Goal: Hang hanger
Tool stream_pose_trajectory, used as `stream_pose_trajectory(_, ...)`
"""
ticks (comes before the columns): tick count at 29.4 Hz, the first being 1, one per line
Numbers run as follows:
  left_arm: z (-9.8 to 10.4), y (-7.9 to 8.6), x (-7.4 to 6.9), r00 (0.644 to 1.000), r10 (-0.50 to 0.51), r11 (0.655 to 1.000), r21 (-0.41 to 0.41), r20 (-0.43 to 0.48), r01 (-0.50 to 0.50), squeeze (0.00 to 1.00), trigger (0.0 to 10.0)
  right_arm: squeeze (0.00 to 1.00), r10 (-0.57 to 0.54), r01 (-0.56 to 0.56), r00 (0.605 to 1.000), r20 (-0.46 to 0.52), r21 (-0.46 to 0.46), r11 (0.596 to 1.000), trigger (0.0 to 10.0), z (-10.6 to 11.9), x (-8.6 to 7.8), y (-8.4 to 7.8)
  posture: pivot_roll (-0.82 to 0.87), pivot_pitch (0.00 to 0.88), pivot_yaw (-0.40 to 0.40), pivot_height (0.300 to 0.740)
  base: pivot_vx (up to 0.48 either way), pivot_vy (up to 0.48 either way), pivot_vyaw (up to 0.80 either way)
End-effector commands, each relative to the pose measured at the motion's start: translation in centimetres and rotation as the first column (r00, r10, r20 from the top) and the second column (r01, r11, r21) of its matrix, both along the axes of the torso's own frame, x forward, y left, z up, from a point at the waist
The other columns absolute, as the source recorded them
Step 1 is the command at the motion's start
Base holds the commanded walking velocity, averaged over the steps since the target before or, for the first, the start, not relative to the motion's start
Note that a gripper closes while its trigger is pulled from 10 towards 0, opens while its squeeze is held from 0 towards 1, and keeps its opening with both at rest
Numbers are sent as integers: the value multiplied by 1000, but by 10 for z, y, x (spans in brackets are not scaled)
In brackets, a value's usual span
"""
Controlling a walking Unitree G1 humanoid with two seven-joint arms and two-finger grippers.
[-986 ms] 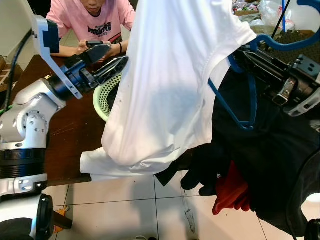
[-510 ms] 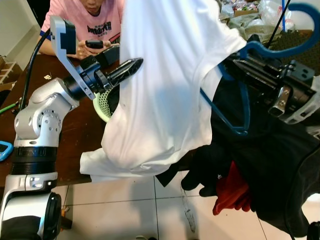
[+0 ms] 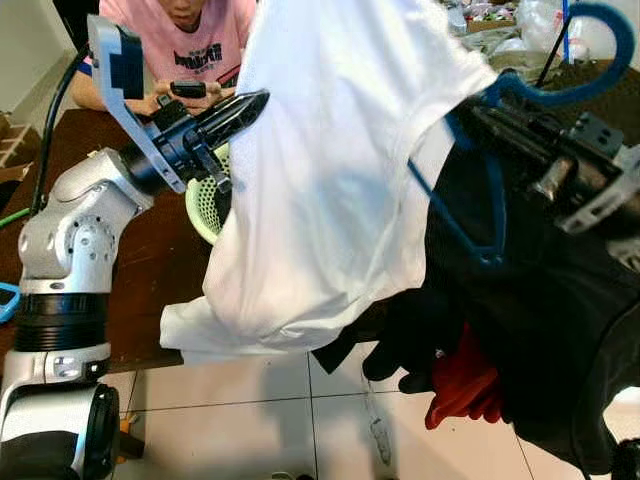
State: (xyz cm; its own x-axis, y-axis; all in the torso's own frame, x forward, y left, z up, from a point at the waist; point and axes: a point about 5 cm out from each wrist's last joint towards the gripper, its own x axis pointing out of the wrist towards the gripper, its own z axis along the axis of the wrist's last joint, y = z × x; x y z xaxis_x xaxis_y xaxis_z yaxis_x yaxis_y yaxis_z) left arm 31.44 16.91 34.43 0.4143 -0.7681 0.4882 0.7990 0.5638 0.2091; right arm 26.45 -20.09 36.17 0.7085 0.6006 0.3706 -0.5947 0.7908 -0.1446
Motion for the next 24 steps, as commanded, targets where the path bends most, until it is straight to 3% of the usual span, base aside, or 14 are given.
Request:
stream_pose_trajectory(1, 2, 4, -5, 1000, -6, 1000, 8, 3, 6, 0, 0, 0, -51, 51, 999, -7, 29, 998, 10000, 1, 5, -4, 37, 181, 65, 740, 0, 0, 0)
stream_pose_trajectory(6, 2, 3, -9, 999, -35, 999, 4, 0, 35, 0, 0, 0, -104, 106, 994, -23, 84, 991, 10000, 3, 12, -12, 41, 182, 63, 740, 0, 0, 0)
stream_pose_trajectory(8, 0, 1, -15, 996, -94, 995, 15, -11, 94, 0, 0, 0, -156, 158, 987, -27, 166, 973, 10000, 8, 18, -22, 43, 183, 63, 740, 0, 0, 0)
stream_pose_trajectory(13, -6, -2, -23, 985, -167, 985, 45, -38, 169, 0, 0, 0, -165, 167, 986, -25, 231, 959, 10000, 13, 20, -26, 43, 183, 63, 740, 0, 0, 0)
stream_pose_trajectory(17, -22, -8, -47, 925, -357, 924, 97, -129, 370, 0, 0, 0, -169, 177, 984, -53, 273, 945, 10000, 12, 24, -27, 43, 187, 62, 740, 0, 0, 0)
stream_pose_trajectory(20, -24, -8, -51, 913, -382, 912, 98, -145, 398, 0, 0, 0, -176, 186, 983, -61, 276, 943, 10000, 12, 25, -26, 43, 187, 62, 740, 0, 0, 0)
stream_pose_trajectory(24, -30, -6, -62, 867, -458, 870, 99, -194, 482, 0, 0, 0, -199, 214, 976, -84, 279, 936, 10000, 9, 29, -28, 45, 188, 64, 740, 0, 0, 0)
